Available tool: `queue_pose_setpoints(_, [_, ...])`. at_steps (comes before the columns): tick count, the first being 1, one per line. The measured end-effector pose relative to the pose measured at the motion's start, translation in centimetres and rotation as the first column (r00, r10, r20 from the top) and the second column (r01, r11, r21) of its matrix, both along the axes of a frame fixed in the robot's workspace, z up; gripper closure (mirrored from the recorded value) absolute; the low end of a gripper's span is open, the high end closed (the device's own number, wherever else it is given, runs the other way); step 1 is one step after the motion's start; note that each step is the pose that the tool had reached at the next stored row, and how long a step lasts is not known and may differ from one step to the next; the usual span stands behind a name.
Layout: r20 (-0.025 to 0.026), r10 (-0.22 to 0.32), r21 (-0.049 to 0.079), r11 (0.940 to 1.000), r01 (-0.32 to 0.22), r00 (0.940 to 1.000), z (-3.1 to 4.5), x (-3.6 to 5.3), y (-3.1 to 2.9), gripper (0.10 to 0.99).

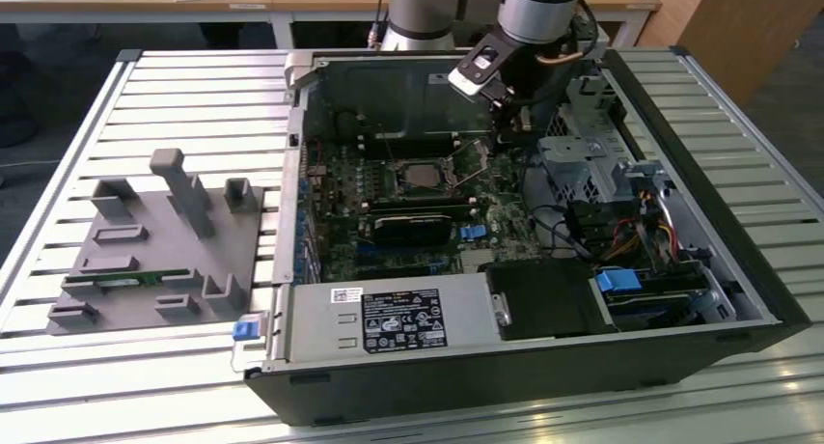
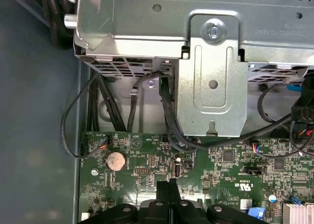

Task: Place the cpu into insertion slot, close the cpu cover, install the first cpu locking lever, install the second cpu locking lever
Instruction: 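Close the cpu cover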

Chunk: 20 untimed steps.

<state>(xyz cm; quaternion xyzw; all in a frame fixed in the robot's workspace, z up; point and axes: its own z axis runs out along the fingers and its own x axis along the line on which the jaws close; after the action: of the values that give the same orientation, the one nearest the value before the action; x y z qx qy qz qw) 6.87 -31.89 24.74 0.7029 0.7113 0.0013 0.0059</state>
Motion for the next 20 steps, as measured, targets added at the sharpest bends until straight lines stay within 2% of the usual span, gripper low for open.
queue_pose_setpoints(8, [-0.0053,0.000,0.000,1.0000,0.000,1.0000,-0.70,0.20,0.05,0.980])
queue_pose_setpoints(20, [-0.0055,0.000,0.000,1.0000,0.000,1.0000,-0.77,-0.02,0.05,0.980])
